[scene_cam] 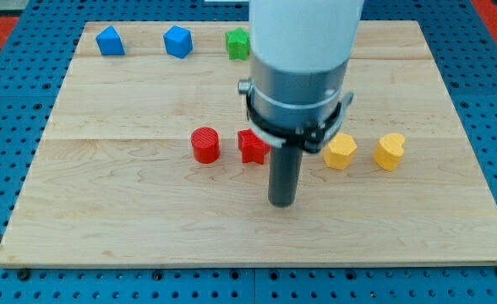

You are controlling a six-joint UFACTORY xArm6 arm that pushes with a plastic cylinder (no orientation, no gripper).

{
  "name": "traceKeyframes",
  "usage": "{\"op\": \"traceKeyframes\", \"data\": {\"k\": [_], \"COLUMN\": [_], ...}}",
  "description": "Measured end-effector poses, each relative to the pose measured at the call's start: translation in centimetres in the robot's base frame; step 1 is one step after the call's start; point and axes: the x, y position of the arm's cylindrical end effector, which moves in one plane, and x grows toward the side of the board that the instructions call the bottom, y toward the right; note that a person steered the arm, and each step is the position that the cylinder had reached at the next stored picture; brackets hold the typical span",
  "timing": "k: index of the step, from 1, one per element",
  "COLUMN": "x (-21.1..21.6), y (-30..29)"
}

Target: Push the red star towards left

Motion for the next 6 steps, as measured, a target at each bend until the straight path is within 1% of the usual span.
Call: {"op": "traceKeyframes", "data": {"k": [1,2,3,4,5,6], "x": [-4.8,-6.1,-8.1,-8.6,-8.7,-8.7], "y": [0.2,2.0,1.0,-6.5,-7.9,1.2]}}
